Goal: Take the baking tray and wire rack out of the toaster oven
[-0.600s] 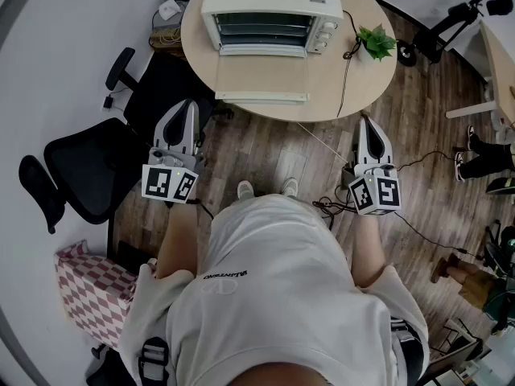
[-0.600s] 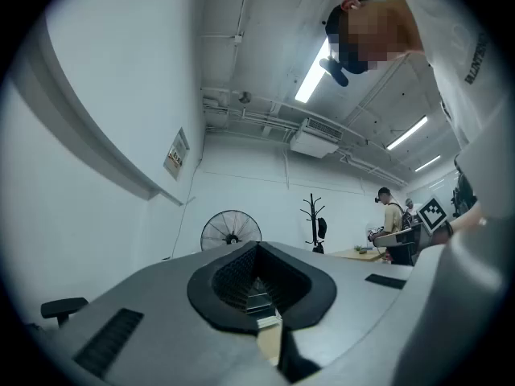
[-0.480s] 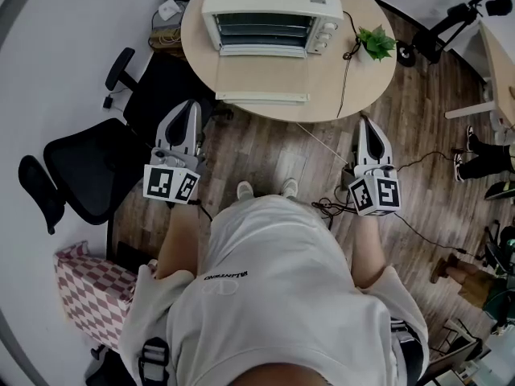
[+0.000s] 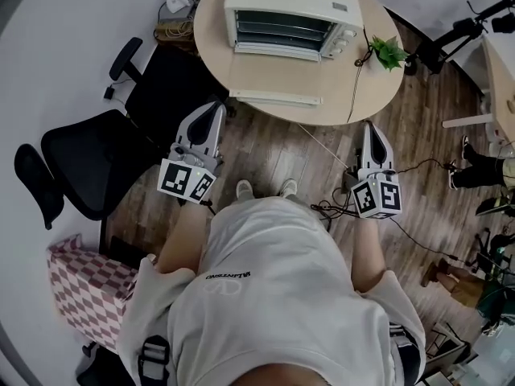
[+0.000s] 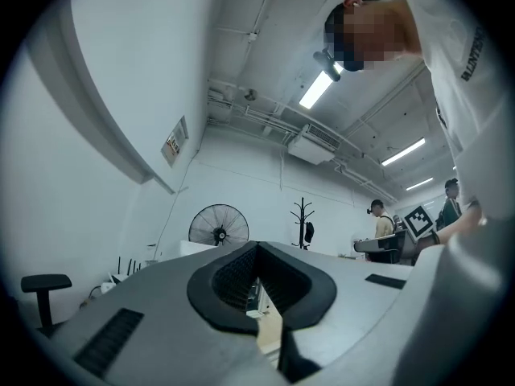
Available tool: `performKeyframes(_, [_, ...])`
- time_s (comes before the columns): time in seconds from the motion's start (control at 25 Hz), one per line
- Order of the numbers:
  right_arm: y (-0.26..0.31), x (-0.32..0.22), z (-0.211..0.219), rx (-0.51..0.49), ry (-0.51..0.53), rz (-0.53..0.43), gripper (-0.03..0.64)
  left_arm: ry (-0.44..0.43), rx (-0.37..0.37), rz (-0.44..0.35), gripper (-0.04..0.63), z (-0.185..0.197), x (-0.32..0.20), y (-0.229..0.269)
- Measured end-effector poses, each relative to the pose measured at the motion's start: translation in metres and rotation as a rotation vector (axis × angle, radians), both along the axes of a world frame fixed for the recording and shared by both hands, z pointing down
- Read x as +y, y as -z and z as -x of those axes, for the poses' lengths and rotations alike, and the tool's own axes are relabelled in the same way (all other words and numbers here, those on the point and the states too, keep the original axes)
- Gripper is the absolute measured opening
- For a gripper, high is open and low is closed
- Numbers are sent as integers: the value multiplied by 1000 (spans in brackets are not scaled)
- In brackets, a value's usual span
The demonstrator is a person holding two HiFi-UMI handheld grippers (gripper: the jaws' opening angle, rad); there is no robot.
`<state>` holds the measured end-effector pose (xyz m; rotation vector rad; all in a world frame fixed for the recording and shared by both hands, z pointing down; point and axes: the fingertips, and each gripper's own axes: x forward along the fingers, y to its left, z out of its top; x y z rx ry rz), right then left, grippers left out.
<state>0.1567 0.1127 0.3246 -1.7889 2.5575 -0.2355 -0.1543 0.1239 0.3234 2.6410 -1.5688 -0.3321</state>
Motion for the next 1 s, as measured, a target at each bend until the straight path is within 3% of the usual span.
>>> performKeyframes(0.44, [-20,6,70,-3,24,66,-3,-132,36,41,0,16,7,-26])
performKeyframes(1.0, [-26,-3,78,-23,31,72,-3,-137,42,56,0,16,-5,-30])
